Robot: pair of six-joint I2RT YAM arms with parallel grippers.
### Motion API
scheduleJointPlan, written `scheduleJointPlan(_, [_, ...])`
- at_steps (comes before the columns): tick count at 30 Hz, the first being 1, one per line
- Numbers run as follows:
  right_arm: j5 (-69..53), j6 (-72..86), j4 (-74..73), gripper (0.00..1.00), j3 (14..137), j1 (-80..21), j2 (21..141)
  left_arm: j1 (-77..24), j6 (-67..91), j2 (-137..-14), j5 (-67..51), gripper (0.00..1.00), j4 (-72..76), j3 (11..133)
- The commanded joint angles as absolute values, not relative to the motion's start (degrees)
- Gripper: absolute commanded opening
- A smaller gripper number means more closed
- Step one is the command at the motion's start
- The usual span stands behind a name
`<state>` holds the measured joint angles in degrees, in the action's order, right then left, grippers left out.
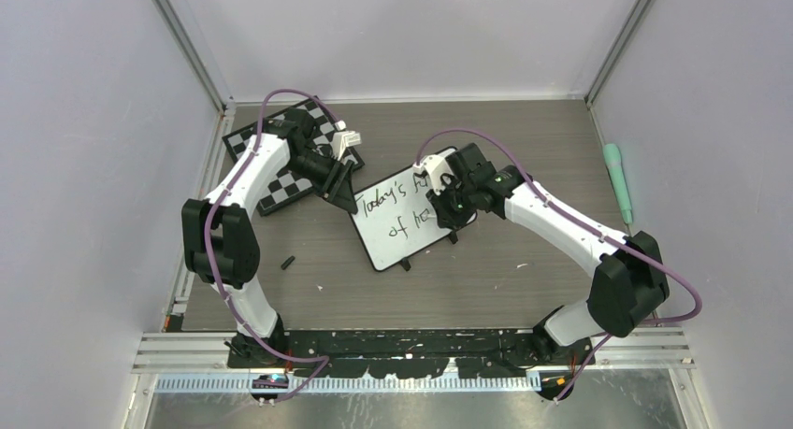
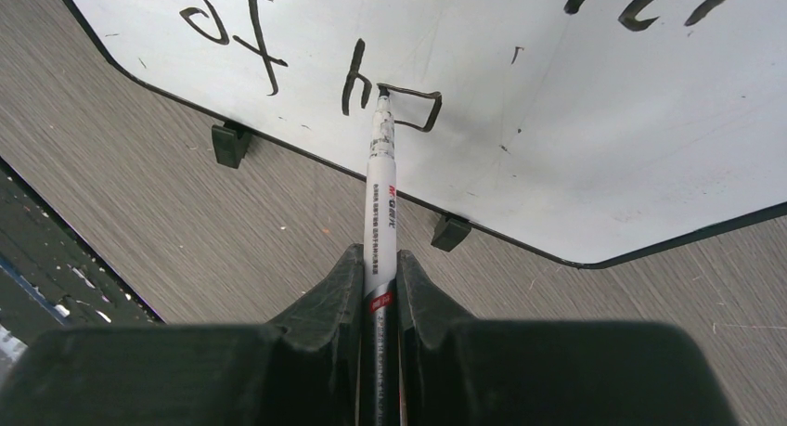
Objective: Write a sentence on the whiteboard
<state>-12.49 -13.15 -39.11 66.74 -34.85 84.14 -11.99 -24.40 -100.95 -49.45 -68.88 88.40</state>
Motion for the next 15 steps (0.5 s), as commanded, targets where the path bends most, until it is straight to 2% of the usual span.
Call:
scheduleJointPlan(1, [-12.25, -13.47, -39.48, 0.00, 67.35, -34.16, 81.36, -12.26, -24.89, -99.34, -49.92, 0.47, -69.32, 89.65])
scheduleJointPlan(15, [-10.68, -15.72, -40.65, 0.00, 68.53, -31.57, 80.33, -12.23, -24.62, -99.19, -49.87, 0.49, -69.02, 89.57])
